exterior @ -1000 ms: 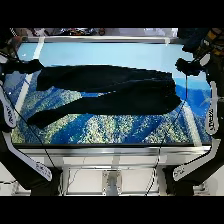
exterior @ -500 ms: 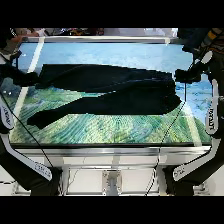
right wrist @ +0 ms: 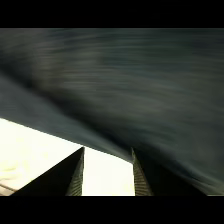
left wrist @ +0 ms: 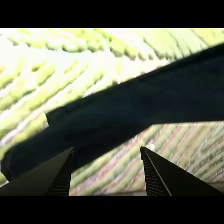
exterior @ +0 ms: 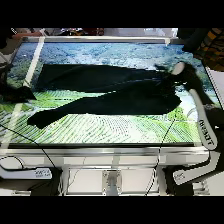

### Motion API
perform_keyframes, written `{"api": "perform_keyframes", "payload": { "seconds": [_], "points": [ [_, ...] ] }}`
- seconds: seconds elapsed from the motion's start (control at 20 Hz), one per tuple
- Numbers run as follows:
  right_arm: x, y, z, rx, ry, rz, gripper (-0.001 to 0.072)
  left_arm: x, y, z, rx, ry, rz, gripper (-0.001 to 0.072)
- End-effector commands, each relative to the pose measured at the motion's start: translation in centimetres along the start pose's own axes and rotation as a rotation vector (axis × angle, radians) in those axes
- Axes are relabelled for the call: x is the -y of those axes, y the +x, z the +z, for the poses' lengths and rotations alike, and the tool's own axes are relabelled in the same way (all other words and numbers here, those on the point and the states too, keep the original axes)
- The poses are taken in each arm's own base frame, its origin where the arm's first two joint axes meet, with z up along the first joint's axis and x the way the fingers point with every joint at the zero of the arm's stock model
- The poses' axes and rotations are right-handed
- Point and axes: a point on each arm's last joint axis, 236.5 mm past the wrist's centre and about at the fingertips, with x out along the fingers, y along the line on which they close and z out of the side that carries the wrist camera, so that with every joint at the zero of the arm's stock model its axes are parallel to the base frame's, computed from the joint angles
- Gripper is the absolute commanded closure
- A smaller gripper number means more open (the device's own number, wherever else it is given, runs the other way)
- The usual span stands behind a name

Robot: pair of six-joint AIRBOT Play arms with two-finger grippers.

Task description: Fold the clothes and pants, and hang the long-sleeved shirts on hangers.

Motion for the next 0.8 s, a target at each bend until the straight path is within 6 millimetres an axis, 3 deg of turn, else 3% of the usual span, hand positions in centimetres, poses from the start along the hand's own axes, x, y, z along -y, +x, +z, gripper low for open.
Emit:
{"api": "perform_keyframes", "payload": {
  "seconds": [0.0,0.1,0.2,0.3,0.55,0.75],
  "points": [
    [-7.8,3.7,1.7,0.113,-0.152,-0.03,0.0371,0.6,0.8,-4.7,0.023,-0.018,0.012,0.0208],
    [-10.9,4.5,3.1,0.177,-0.273,-0.062,0.0368,0.8,1.0,-6.1,0.058,-0.023,0.029,0.0209],
    [-12.8,6.0,2.4,0.121,-0.486,-0.101,0.0252,1.0,1.1,-6.8,0.098,-0.025,0.048,0.0208],
    [-13.4,7.6,1.2,0.03,-0.673,-0.154,0.0195,1.0,1.0,-7.0,0.113,-0.02,0.055,0.0208],
    [-15.8,9.2,2.9,0.049,-0.83,-0.173,0.0195,1.0,1.0,-6.9,0.115,0.036,0.06,0.0208],
    [-16.0,10.3,3.8,0.051,-0.907,-0.173,0.0217,1.0,1.0,-6.9,0.113,0.109,0.065,0.0208]
  ]
}}
